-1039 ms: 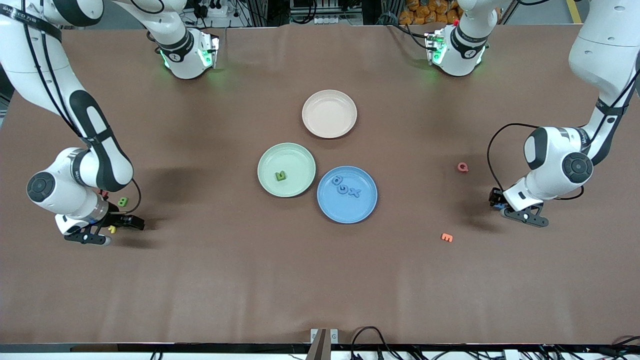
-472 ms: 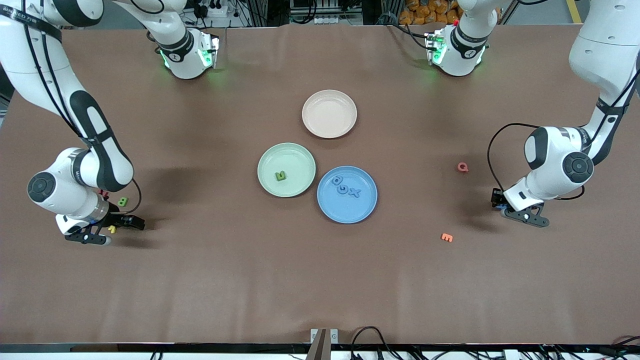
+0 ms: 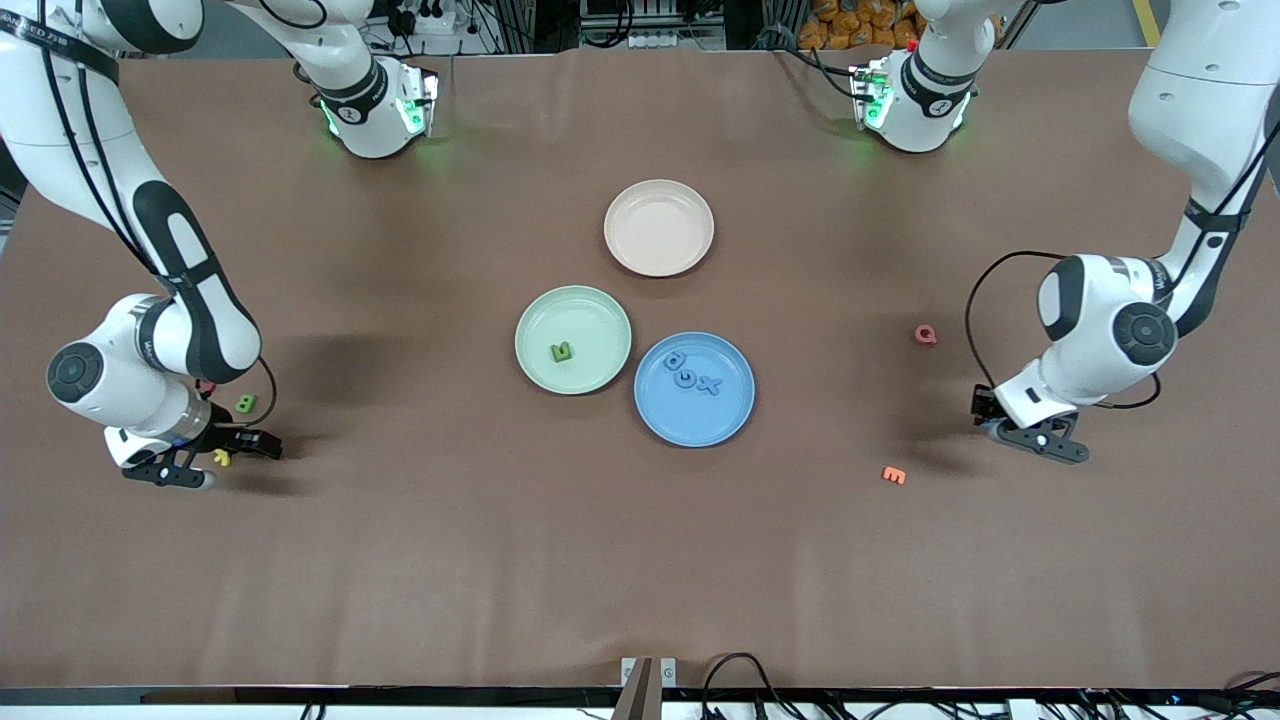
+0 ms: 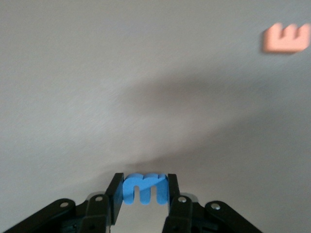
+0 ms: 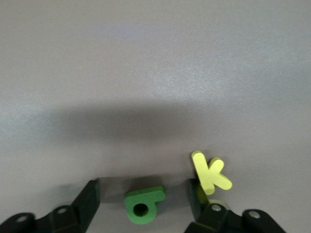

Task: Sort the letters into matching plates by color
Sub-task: 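Grasp the green b with the right gripper while the left gripper grasps m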

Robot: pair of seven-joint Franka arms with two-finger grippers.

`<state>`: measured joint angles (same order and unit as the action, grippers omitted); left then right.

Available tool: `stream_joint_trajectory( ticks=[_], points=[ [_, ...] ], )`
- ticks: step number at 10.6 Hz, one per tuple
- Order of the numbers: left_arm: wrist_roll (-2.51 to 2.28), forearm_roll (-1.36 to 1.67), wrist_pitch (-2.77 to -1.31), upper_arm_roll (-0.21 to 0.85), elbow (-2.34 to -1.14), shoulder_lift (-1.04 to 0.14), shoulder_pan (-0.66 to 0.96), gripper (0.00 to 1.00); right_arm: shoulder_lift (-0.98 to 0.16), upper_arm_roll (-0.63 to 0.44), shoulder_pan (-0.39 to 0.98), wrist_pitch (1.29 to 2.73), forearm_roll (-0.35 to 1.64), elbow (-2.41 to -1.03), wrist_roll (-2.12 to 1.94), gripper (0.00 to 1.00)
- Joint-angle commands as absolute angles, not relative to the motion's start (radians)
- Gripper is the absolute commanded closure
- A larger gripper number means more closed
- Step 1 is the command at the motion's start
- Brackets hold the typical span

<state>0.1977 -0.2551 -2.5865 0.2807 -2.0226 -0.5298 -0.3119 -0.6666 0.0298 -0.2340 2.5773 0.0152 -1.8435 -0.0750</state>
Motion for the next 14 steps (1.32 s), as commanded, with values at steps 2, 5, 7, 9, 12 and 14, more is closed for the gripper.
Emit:
stream_joint_trajectory(
  ticks=[2,5,7,9,12,14],
  points=[
    [0.000,-0.276,-2.582,0.282,-1.996,-0.517,-0.212,1.00,-0.667,0.043,-0.270,2.579,0.003,-1.847,-0.137,0.24],
    [-0.150,-0.276,-2.582,0.282,-1.980,-0.523,-0.123,1.00,-0.669,0.043,-0.268,2.592,0.003,-1.864,-0.138,0.24],
    [-0.262,-0.275,-2.580,0.282,-1.973,-0.523,-0.063,1.00,-0.667,0.040,-0.264,2.600,0.003,-1.879,-0.138,0.24],
    [-0.355,-0.275,-2.580,0.282,-1.965,-0.519,-0.009,1.00,-0.667,0.040,-0.262,2.611,0.003,-1.891,-0.138,0.30],
    [-0.498,-0.273,-2.579,0.282,-1.959,-0.515,0.081,1.00,-0.666,0.040,-0.262,2.611,0.003,-1.891,-0.138,0.31],
    [-0.581,-0.273,-2.580,0.282,-1.959,-0.514,0.132,1.00,-0.663,0.040,-0.262,2.609,0.003,-1.893,-0.138,0.31]
  ],
)
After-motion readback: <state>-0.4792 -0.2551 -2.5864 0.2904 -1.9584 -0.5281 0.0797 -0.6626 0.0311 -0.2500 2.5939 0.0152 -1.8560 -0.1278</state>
